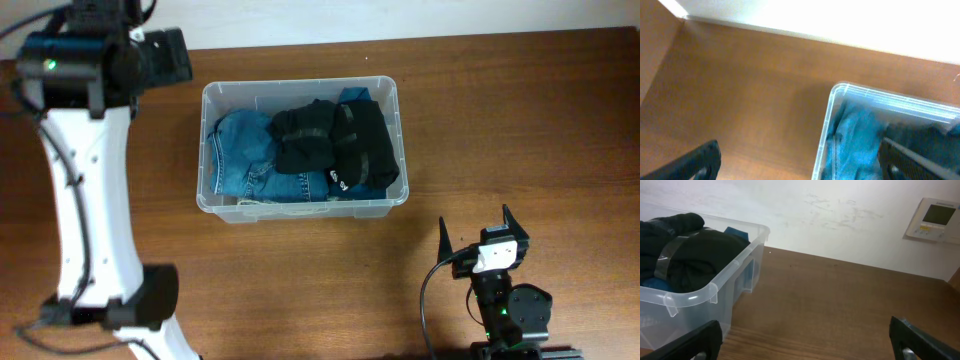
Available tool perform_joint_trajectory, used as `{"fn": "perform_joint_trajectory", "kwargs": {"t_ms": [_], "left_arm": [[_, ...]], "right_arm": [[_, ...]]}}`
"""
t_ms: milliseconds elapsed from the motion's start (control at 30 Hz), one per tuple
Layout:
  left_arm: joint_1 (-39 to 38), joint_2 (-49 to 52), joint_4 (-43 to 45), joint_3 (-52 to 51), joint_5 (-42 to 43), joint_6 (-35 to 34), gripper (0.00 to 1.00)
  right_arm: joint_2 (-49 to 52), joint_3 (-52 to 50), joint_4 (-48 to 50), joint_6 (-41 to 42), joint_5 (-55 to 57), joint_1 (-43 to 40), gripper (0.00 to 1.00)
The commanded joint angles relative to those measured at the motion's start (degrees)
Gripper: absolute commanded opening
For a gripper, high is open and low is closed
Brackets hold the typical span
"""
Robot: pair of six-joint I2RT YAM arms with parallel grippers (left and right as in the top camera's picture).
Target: Pack container
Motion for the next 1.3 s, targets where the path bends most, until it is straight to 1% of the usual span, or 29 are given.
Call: {"fn": "perform_joint_trajectory", "kwargs": {"t_ms": [0,33,67,100,167,200,233,267,300,367,500,567,633,733,800,867,933,1033,1267], "left_arm": [[0.2,-11.1,12.8,-10.6,-0.2,-2.3,1.0],[0.2,-14.5,19.2,-17.2,-0.2,-2.3,1.0],[0.2,-16.7,23.0,-21.5,-0.2,-2.3,1.0],[0.2,-20.7,30.0,-29.7,-0.2,-2.3,1.0],[0.2,-26.5,40.5,-43.0,1.7,-2.2,1.0],[0.3,-28.2,43.9,-47.3,2.4,-2.3,1.0],[0.2,-32.2,51.4,-57.2,4.2,-2.3,1.0],[0.3,-33.9,54.7,-61.8,5.1,-2.3,1.0],[0.2,-36.5,60.1,-69.0,6.3,-2.2,1.0],[0.2,-40.4,65.5,-78.2,7.0,-2.2,1.0],[0.2,-48.3,72.5,-94.1,7.8,-2.2,1.0],[0.2,-54.8,79.5,-105.3,8.3,-2.0,1.0],[0.2,-59.0,84.4,-111.5,8.3,-1.7,1.0],[0.2,-70.2,97.2,-126.7,8.5,-0.5,1.0],[0.3,-76.8,102.0,-133.9,8.3,-0.5,1.0],[0.5,-83.4,102.7,-139.3,8.2,-0.5,1.0],[1.0,-89.2,101.3,-143.1,8.2,-0.5,1.0],[1.9,-96.6,96.1,-145.9,8.3,-0.5,1.0],[4.2,-103.1,86.0,-146.4,8.3,-0.5,1.0]], "right_arm": [[-0.6,-0.3,-0.4,-0.2,0.7,0.2,0.98],[-0.6,-0.3,-0.4,-0.2,0.7,0.2,0.98],[-0.6,-0.3,-0.4,-0.2,0.7,0.2,0.98],[-0.6,-0.3,-0.4,-0.2,0.7,0.2,0.98],[-0.6,-0.3,-0.4,-0.2,0.7,0.2,0.98],[-0.6,-0.3,-0.4,-0.2,0.7,0.2,0.99],[-0.6,-0.3,-0.4,-0.2,0.7,0.2,0.98],[-0.6,-0.3,-0.4,-0.2,0.7,0.2,0.98],[-0.6,-0.3,-0.4,-0.2,0.7,0.2,0.98],[-0.6,-0.3,-0.4,-0.2,0.7,0.2,0.98],[-0.6,-0.3,-0.4,-0.2,0.7,0.2,0.98],[-0.6,-0.3,-0.4,-0.2,0.7,0.2,0.98],[-0.6,-0.3,-0.4,-0.2,0.7,0.2,0.98],[-0.6,-0.3,-0.4,-0.2,0.7,0.2,0.99],[-0.6,-0.3,-0.4,-0.2,0.7,0.2,0.98],[-0.6,-0.3,-0.4,-0.2,0.7,0.2,0.98],[-0.6,-0.3,-0.4,-0.2,0.7,0.2,0.98],[-0.6,-0.3,-0.4,-0.2,0.7,0.2,0.98],[-0.6,-0.3,-0.4,-0.2,0.7,0.2,0.98]]}}
